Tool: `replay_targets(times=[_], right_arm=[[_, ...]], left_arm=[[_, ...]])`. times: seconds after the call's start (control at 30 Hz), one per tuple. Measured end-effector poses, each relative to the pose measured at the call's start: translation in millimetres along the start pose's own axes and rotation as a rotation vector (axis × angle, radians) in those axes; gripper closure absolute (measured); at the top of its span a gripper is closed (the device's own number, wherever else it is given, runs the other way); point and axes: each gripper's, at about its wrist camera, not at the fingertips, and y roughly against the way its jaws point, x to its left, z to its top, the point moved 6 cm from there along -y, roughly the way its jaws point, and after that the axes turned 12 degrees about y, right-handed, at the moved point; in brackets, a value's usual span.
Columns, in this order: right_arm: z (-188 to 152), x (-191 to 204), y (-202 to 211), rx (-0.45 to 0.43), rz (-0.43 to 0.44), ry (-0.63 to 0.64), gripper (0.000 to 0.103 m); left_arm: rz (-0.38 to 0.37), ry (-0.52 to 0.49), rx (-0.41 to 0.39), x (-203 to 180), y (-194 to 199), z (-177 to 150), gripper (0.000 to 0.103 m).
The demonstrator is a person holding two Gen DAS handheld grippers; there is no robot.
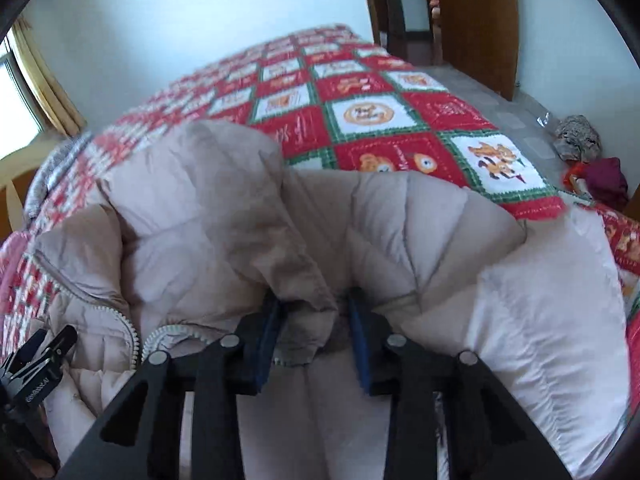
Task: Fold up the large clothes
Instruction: 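Grasp the jacket hem with both grippers and lift it toward the collar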
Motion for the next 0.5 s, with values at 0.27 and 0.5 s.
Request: replay_targets(times=[0.27,0.5], right_arm=[[1,6,0,-0.03,-0.031,0.026,0.066],[1,5,0,-0.042,-0.004,0.006,0.066]], left_arm=[[-0.232,0.056,-0.055,-65,42,53,0.014],[0.018,-0.178,-0.049,-128,-10,60,0.014]])
